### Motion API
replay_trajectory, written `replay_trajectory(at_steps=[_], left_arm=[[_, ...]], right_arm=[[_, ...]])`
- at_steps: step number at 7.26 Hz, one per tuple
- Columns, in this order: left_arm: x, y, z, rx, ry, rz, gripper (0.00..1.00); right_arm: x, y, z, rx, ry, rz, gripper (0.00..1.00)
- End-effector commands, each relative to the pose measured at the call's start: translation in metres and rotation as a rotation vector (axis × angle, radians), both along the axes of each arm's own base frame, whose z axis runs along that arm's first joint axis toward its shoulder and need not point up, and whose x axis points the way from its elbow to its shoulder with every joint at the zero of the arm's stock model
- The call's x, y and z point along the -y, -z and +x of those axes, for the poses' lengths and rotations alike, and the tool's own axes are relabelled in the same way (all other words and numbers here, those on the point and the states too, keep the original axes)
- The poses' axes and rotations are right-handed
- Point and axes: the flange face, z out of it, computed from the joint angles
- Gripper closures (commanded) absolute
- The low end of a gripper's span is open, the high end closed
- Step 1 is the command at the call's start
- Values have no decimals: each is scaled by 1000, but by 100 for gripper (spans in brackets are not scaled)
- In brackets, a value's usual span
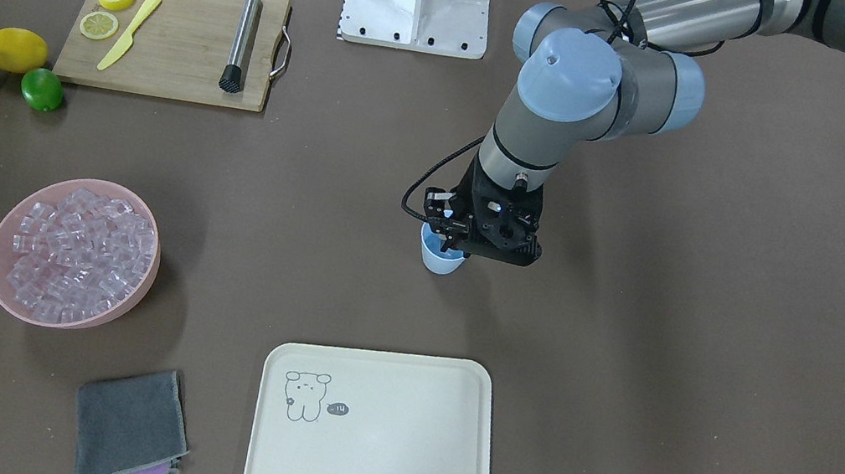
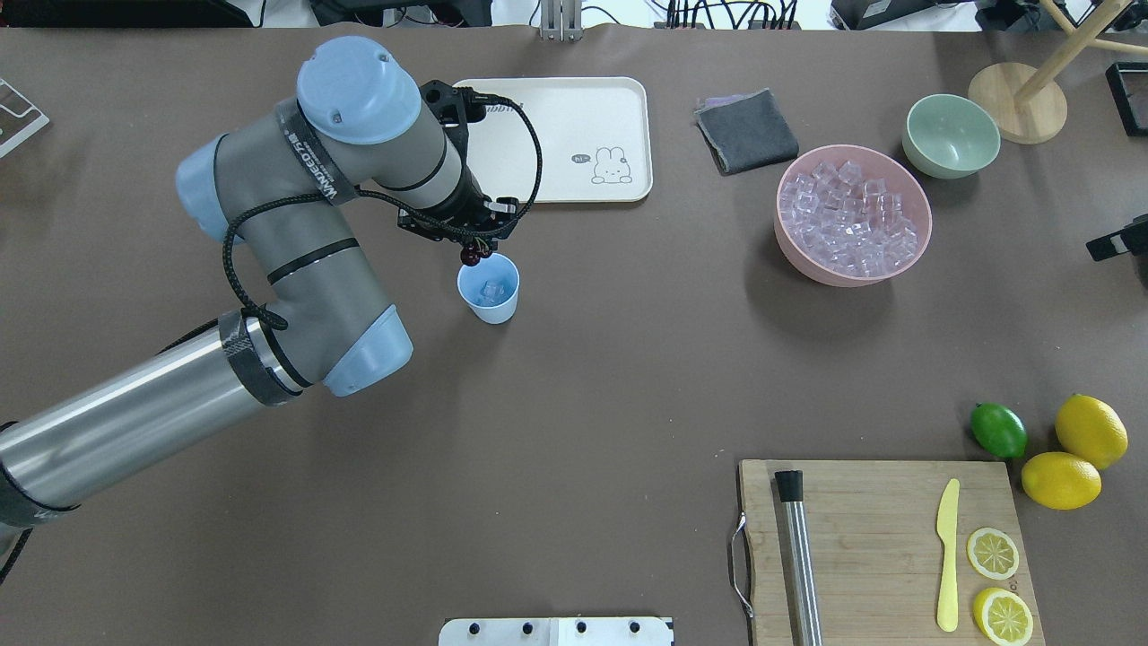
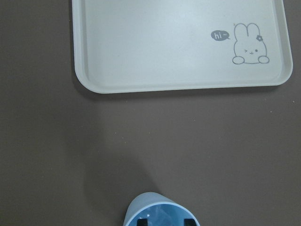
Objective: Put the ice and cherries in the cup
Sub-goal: 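Carry the cherries with the left gripper over the blue cup and release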
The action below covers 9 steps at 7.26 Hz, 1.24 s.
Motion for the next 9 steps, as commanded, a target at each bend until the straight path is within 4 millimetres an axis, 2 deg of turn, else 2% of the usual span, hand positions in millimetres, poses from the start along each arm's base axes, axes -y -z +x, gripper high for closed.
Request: replay_trajectory(at_steps=[1, 3, 4, 5, 6, 7, 8, 9], left_arm=[[-19, -14, 23, 26, -16, 6, 100], [-26, -14, 29, 24, -1, -9, 100], [-26, -12, 29, 19, -3, -2, 96], [-26, -11, 29, 10, -4, 12, 51], [-25, -11, 29, 12, -11, 25, 34], [-24, -11, 26, 13, -14, 33, 4], [-19, -8, 18, 7, -2, 38, 3], [-7, -1, -2, -2, 28, 45, 3]], right_arm=[[-9, -11, 2, 1, 3, 7, 7], [-24, -22, 6, 14, 6, 23, 6], [-28, -25, 7, 13, 6, 21, 6], [-28, -27, 7, 10, 7, 19, 6], [-28, -28, 7, 5, 4, 18, 6], [-28, -28, 7, 5, 3, 20, 6], [-28, -28, 7, 4, 3, 19, 6], [-28, -28, 7, 3, 2, 19, 6]])
